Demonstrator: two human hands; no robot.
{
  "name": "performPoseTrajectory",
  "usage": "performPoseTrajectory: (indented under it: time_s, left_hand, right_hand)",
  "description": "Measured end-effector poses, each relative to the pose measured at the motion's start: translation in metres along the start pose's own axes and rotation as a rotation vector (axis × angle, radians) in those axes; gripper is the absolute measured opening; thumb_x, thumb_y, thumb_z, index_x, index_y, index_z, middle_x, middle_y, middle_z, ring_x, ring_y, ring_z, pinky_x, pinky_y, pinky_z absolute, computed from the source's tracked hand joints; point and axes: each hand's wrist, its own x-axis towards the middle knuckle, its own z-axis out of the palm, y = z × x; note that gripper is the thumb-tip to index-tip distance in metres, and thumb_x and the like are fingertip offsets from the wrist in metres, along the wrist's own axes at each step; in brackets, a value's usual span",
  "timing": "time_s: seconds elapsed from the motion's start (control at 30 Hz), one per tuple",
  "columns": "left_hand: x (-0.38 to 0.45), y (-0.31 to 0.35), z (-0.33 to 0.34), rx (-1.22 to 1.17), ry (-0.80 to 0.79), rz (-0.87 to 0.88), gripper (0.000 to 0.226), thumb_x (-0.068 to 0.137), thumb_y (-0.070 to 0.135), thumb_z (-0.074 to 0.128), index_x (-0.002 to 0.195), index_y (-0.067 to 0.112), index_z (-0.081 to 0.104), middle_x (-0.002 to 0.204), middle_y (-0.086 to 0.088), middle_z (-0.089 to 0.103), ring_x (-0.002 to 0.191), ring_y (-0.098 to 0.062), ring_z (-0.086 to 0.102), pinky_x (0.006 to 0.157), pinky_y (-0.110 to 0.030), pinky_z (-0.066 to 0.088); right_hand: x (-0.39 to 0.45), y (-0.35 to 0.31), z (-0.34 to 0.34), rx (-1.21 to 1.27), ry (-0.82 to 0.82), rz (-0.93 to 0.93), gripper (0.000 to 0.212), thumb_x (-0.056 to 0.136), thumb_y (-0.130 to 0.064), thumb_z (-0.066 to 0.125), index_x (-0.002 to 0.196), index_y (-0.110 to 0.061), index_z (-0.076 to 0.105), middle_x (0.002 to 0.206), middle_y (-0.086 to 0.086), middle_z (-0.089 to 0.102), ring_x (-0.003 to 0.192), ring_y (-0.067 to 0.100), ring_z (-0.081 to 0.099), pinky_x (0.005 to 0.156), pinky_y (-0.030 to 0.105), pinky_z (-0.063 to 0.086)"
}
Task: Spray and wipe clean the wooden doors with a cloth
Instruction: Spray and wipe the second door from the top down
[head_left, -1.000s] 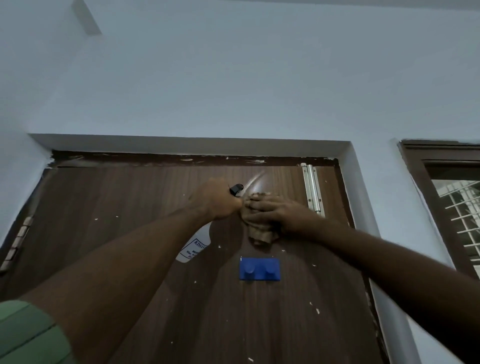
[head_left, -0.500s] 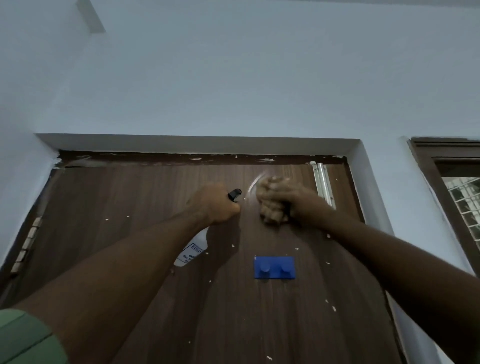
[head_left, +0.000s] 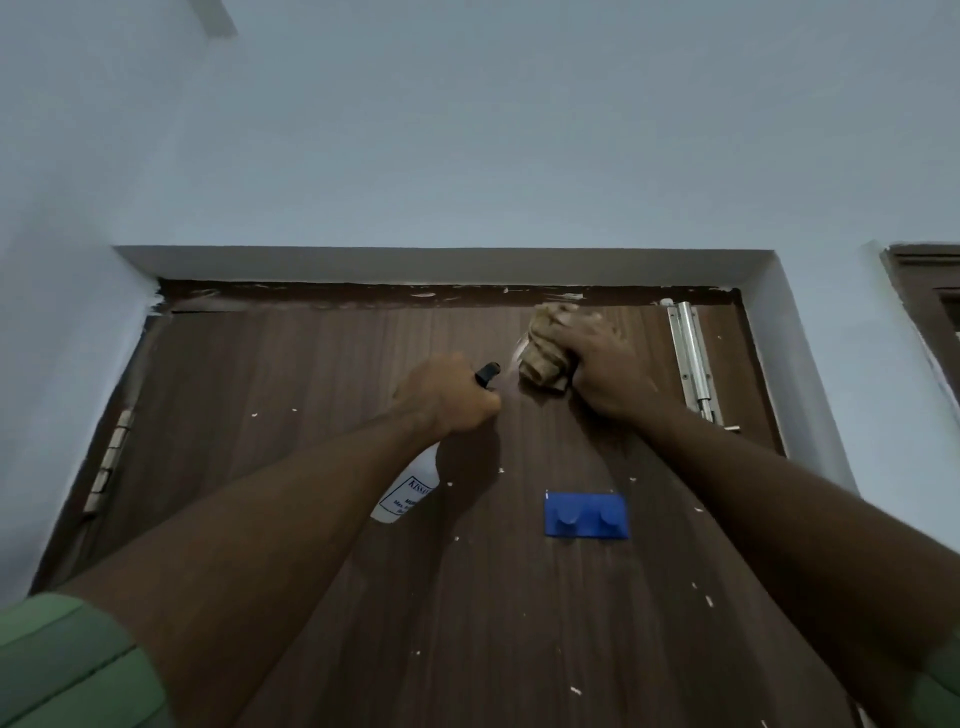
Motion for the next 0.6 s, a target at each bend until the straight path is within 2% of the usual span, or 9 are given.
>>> performPoseTrajectory:
  time_s: [0.07, 0.1, 0.17, 0.2, 0.27, 0.37, 0.5, 0.57, 0.6]
  left_hand:
    - [-0.002, -0.005, -0.004, 0.011, 0.030, -0.021, 0.029, 0.094, 0.039, 0.073, 0.079, 0.016, 0.064, 0.071, -0.003, 0.062, 0.061, -0.016, 0.057, 0.055, -0.030, 0.045]
    - [-0.003, -0.007, -0.005, 0.008, 0.045, -0.033, 0.028, 0.093, 0.038, 0.073, 0.079, 0.016, 0.064, 0.072, -0.004, 0.064, 0.062, -0.017, 0.060, 0.056, -0.031, 0.050]
    - [-0.005, -0.013, -0.008, -0.044, 0.062, -0.059, 0.022, 0.093, 0.033, 0.073, 0.084, 0.014, 0.067, 0.078, -0.007, 0.072, 0.069, -0.023, 0.072, 0.068, -0.038, 0.065]
    - [-0.007, -0.015, -0.009, -0.077, 0.073, -0.069, 0.020, 0.092, 0.031, 0.073, 0.087, 0.013, 0.068, 0.080, -0.009, 0.074, 0.071, -0.024, 0.075, 0.072, -0.043, 0.067]
    - [-0.008, -0.017, -0.009, -0.072, 0.109, -0.080, 0.020, 0.092, 0.032, 0.074, 0.087, 0.013, 0.068, 0.078, -0.008, 0.074, 0.066, -0.022, 0.073, 0.069, -0.042, 0.067]
    - [-0.010, -0.020, -0.006, 0.024, 0.149, -0.096, 0.028, 0.092, 0.038, 0.074, 0.081, 0.014, 0.066, 0.073, -0.007, 0.068, 0.059, -0.019, 0.060, 0.055, -0.035, 0.053]
    - [-0.007, -0.027, -0.010, -0.008, 0.129, -0.074, 0.025, 0.094, 0.036, 0.075, 0.084, 0.014, 0.067, 0.073, -0.006, 0.067, 0.058, -0.017, 0.057, 0.052, -0.031, 0.048]
    - [-0.005, -0.028, -0.014, -0.004, 0.137, -0.044, 0.029, 0.094, 0.034, 0.075, 0.076, 0.015, 0.062, 0.066, -0.002, 0.060, 0.051, -0.014, 0.049, 0.046, -0.025, 0.039]
    - [-0.005, -0.028, -0.017, -0.009, 0.143, -0.024, 0.032, 0.094, 0.032, 0.074, 0.071, 0.016, 0.059, 0.062, -0.001, 0.056, 0.048, -0.012, 0.044, 0.043, -0.022, 0.034]
  right_hand:
    - [0.013, -0.004, 0.008, 0.034, 0.044, 0.068, 0.073, 0.082, 0.003, 0.056, 0.148, -0.028, 0.056, 0.158, 0.003, 0.048, 0.150, 0.024, 0.034, 0.125, 0.039, 0.017]
    - [0.016, -0.003, 0.012, 0.045, 0.053, 0.077, 0.074, 0.079, 0.000, 0.055, 0.148, -0.027, 0.057, 0.157, 0.003, 0.049, 0.149, 0.025, 0.036, 0.125, 0.043, 0.021]
    - [0.017, -0.002, 0.018, 0.039, 0.070, 0.061, 0.077, 0.072, -0.006, 0.050, 0.146, -0.026, 0.058, 0.154, 0.004, 0.052, 0.146, 0.027, 0.040, 0.124, 0.047, 0.025]
    - [0.016, -0.002, 0.019, 0.039, 0.081, 0.053, 0.076, 0.072, -0.007, 0.049, 0.145, -0.025, 0.059, 0.153, 0.004, 0.053, 0.145, 0.028, 0.041, 0.123, 0.047, 0.026]
    - [0.018, 0.000, 0.021, 0.043, 0.110, 0.045, 0.074, 0.073, -0.005, 0.051, 0.144, -0.023, 0.060, 0.150, 0.006, 0.055, 0.142, 0.028, 0.043, 0.123, 0.047, 0.027]
    - [0.023, -0.004, 0.022, 0.102, 0.149, 0.039, 0.071, 0.074, 0.004, 0.055, 0.140, -0.020, 0.063, 0.142, 0.007, 0.062, 0.135, 0.027, 0.049, 0.118, 0.046, 0.033]
    - [0.034, -0.020, 0.019, 0.190, 0.207, 0.086, 0.070, 0.075, 0.013, 0.052, 0.136, -0.016, 0.065, 0.129, 0.006, 0.068, 0.122, 0.026, 0.056, 0.102, 0.035, 0.038]
    - [0.034, -0.029, 0.021, 0.159, 0.212, 0.068, 0.066, 0.076, 0.009, 0.053, 0.135, -0.016, 0.065, 0.126, 0.007, 0.069, 0.120, 0.027, 0.057, 0.103, 0.038, 0.040]
    - [0.031, -0.035, 0.025, 0.118, 0.190, 0.046, 0.063, 0.078, 0.003, 0.054, 0.137, -0.018, 0.063, 0.128, 0.007, 0.067, 0.123, 0.028, 0.055, 0.108, 0.041, 0.039]
